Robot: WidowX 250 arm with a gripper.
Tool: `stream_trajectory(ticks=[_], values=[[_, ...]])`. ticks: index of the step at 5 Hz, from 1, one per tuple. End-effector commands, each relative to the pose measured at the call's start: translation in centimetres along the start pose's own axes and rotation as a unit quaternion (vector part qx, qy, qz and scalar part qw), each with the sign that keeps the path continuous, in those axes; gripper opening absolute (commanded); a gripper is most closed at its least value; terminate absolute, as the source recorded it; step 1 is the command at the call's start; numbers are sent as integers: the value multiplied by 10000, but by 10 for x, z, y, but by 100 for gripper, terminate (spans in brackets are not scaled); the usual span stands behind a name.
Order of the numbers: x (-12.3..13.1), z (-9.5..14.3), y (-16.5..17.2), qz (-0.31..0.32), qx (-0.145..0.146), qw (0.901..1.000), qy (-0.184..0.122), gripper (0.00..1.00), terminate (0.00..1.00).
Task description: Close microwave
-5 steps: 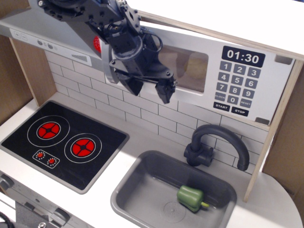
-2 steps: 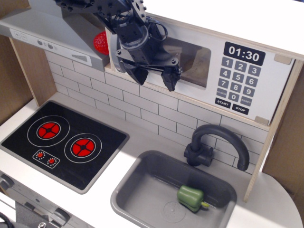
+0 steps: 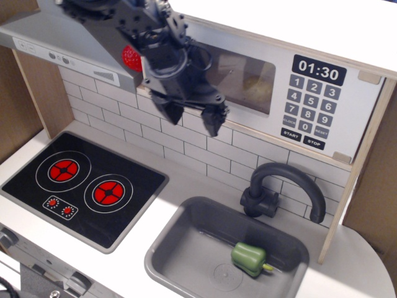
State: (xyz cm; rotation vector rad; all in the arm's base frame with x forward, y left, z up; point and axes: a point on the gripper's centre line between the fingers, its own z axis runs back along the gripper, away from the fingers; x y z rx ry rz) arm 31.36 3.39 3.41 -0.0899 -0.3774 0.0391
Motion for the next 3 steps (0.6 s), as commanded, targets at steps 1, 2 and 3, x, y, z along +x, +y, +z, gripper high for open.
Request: stream_trajectory(ticks=[1,2,3], values=[[-30,39,14,207,405,9939,1000,100,0],[-30,39,14,207,405,9939,1000,100,0],[-30,39,14,207,405,9939,1000,100,100]])
